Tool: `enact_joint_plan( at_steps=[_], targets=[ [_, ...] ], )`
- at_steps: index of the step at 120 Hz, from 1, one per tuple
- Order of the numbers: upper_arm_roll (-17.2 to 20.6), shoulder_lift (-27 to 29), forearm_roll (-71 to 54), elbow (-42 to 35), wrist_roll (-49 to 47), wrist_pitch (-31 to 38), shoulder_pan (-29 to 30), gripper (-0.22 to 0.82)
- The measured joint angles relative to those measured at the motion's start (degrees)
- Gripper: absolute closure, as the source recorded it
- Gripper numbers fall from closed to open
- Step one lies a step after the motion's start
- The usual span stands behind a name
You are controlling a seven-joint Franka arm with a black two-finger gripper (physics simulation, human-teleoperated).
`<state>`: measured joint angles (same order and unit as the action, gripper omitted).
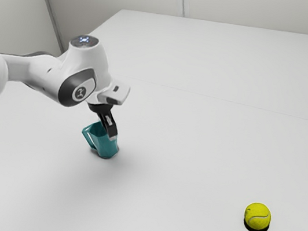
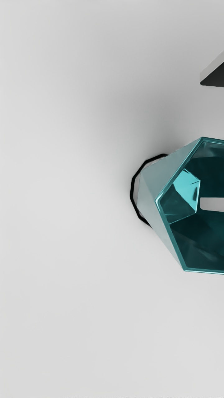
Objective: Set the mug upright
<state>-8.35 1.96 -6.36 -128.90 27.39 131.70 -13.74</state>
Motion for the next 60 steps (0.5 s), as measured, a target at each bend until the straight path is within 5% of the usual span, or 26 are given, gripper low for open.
enact_joint_plan(
  at_steps=[20,60],
  targets=[
    [0.0,0.7,2.8,3.8,-0.1,-1.3,-0.5,0.19],
    [0.9,-11.1,7.4,35.3,-3.5,-20.8,3.0,0.04]
  ],
)
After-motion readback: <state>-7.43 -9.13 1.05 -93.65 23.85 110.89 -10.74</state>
